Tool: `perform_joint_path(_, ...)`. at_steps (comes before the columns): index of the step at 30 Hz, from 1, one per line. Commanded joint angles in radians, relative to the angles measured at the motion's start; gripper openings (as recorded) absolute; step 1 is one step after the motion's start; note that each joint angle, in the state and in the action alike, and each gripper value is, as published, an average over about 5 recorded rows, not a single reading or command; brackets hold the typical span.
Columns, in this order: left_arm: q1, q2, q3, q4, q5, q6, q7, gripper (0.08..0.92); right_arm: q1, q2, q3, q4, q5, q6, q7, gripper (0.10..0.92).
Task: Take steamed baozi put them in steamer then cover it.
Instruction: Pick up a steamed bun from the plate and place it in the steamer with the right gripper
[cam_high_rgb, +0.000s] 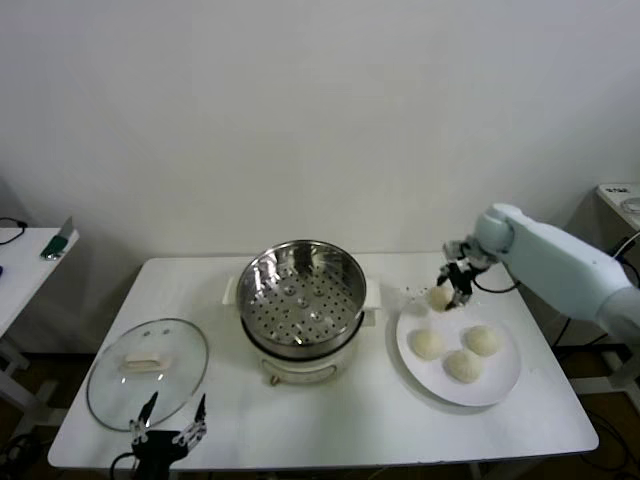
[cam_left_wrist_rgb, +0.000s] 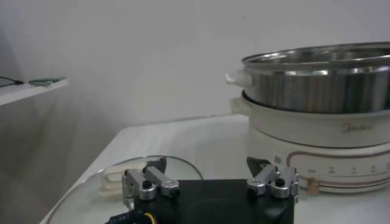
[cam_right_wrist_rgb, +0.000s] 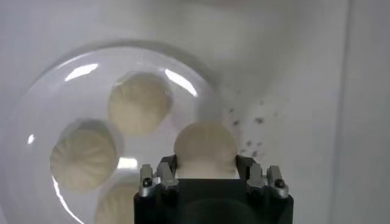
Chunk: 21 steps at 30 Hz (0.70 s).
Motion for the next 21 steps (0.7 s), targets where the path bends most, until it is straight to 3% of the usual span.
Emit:
perform_joint_path(1, 0.001, 0.0, 0.001, -0.001, 0.003, 0.001, 0.0, 0.823, 0.377, 0.037, -0.223, 0.147, 0.17, 0.144, -0.038, 0.647)
perform_joint_path(4, -0.001, 0.001, 0.0, 0.0, 0.003, 0.003, 0.001, 0.823, 0.459, 0.125, -0.247, 0.21, 0.178, 0.241, -0.036, 0.647)
perform_joint_path(11, -0.019, 0.004, -0.016, 0.007, -0.002, 0.008, 0.002, 0.823, 0.406, 0.338, -0.245, 0.277, -0.007, 0.445, 0.064, 0.646)
perform_joint_path(21, -0.04, -0.002, -0.017, 0.017, -0.002, 0.014, 0.004, 0.823, 0.065, 0.47, -0.133, 0.019, -0.421, 0.628, 0.195, 0.645)
